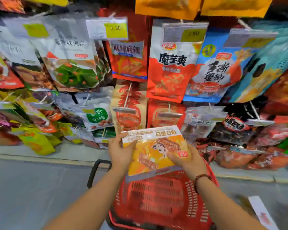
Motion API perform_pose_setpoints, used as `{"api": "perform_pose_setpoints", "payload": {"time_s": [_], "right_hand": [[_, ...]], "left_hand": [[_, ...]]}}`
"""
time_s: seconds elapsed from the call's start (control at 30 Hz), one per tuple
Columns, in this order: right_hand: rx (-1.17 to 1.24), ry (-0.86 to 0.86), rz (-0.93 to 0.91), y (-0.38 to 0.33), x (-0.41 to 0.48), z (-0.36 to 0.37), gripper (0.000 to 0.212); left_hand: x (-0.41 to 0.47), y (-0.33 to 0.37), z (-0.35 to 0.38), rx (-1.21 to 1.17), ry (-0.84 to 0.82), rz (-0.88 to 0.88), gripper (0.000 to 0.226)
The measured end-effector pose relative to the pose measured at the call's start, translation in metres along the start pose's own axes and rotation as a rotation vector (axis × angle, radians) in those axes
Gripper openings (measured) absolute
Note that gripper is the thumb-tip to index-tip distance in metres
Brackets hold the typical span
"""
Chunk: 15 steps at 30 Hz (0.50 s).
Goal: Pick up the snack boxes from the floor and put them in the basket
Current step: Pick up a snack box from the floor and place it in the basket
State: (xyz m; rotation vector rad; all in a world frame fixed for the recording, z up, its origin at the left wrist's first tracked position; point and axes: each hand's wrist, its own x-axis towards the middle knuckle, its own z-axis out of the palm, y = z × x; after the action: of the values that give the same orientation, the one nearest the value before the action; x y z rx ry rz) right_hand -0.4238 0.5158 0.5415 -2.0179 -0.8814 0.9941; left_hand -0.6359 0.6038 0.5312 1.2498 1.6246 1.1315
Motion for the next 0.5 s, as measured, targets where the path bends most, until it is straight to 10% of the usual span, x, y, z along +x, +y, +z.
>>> {"api": "perform_pose_setpoints", "payload": {"time_s": [0.23, 0.5], "right_hand": [[-0.06, 0.064, 0.224, 0.086, 0.018, 0.08, 0.088], [-0.275, -0.021, 0.316, 0.227, 0.037, 0.142, 0.109]], "left_hand": [[0.022, -0.111, 0.006, 0.219, -0.556, 0.046, 0.071], [0.01, -0.27, 0.044, 0.392, -0.778, 0.123, 0.088]]}}
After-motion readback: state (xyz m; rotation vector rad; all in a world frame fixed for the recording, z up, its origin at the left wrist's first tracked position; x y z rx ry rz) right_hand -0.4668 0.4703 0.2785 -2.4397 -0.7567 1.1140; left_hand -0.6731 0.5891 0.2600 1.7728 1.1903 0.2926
